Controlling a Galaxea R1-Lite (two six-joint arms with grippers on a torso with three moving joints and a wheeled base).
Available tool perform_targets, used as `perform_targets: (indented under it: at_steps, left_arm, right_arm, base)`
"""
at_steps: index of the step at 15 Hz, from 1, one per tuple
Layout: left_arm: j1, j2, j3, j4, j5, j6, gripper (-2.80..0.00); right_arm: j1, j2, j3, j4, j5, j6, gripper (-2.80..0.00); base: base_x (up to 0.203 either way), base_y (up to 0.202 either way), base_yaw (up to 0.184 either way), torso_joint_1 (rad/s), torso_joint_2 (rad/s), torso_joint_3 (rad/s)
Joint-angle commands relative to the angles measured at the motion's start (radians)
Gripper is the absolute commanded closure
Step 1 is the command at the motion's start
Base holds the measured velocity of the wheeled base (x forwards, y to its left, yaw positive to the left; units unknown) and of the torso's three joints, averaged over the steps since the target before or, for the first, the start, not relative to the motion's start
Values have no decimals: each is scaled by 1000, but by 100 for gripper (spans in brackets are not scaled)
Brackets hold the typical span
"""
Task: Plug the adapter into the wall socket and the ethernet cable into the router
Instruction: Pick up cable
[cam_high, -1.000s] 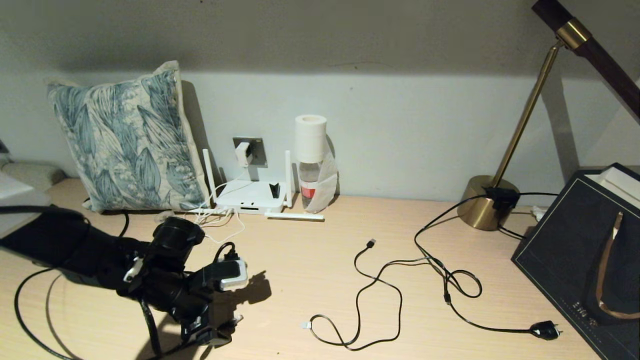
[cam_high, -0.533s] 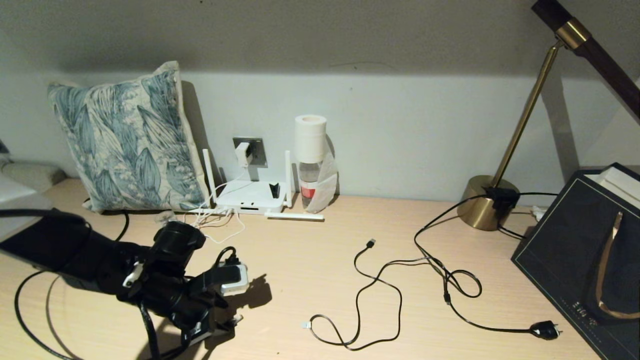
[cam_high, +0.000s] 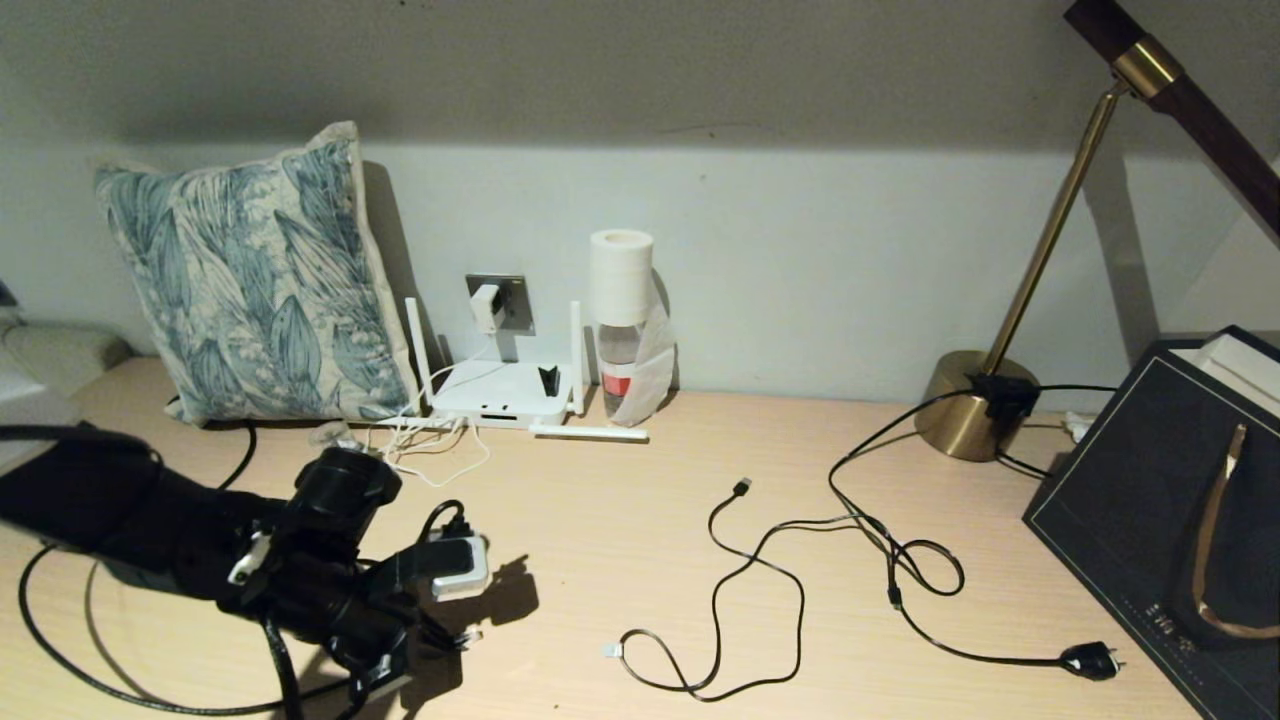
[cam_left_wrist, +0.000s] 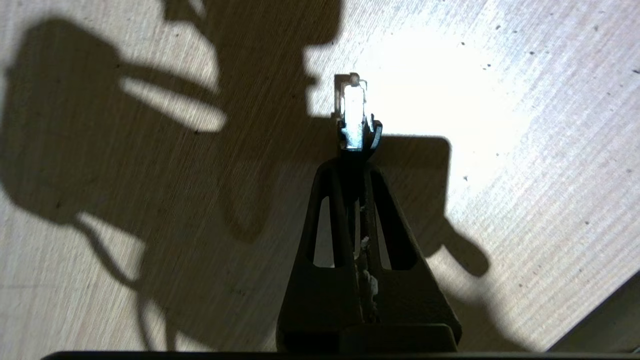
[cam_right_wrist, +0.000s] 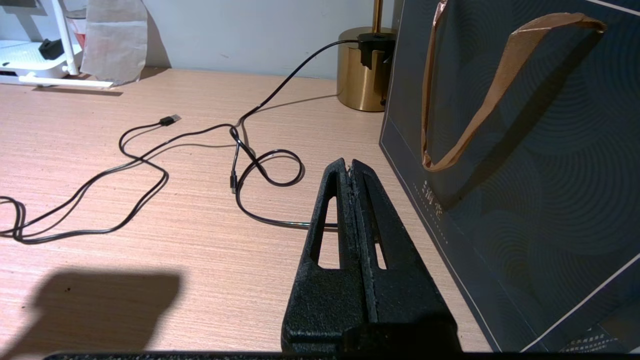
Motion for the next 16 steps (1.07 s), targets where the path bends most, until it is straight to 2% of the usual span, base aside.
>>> perform_targets:
  at_steps: [1, 5, 7, 11, 13, 16]
  left_arm:
    - [-4, -82, 10, -1, -5, 6, 0]
    - [-59, -320, -23, 0, -33, 10, 0]
    - [-88, -398, -95, 3, -53, 9, 0]
    - [-138, -362, -297, 0, -62, 8, 0]
    - [-193, -335, -403, 2, -62, 7, 0]
    - [-250, -329, -436, 4, -57, 8, 0]
  right_arm:
    - [0, 2, 35, -1, 1, 0, 0]
    - [0, 2, 35, -1, 1, 0, 0]
    - [0, 2, 35, -1, 1, 0, 0]
    - [0, 2, 35, -1, 1, 0, 0]
    - [0, 2, 35, -1, 1, 0, 0]
    - [0, 2, 35, -1, 0, -11, 0]
  base:
    - [0, 0, 0, 0, 0, 0]
    - [0, 0, 0, 0, 0, 0]
    - [0, 0, 0, 0, 0, 0]
    - [0, 0, 0, 0, 0, 0]
    - [0, 0, 0, 0, 0, 0]
    - [0, 0, 0, 0, 0, 0]
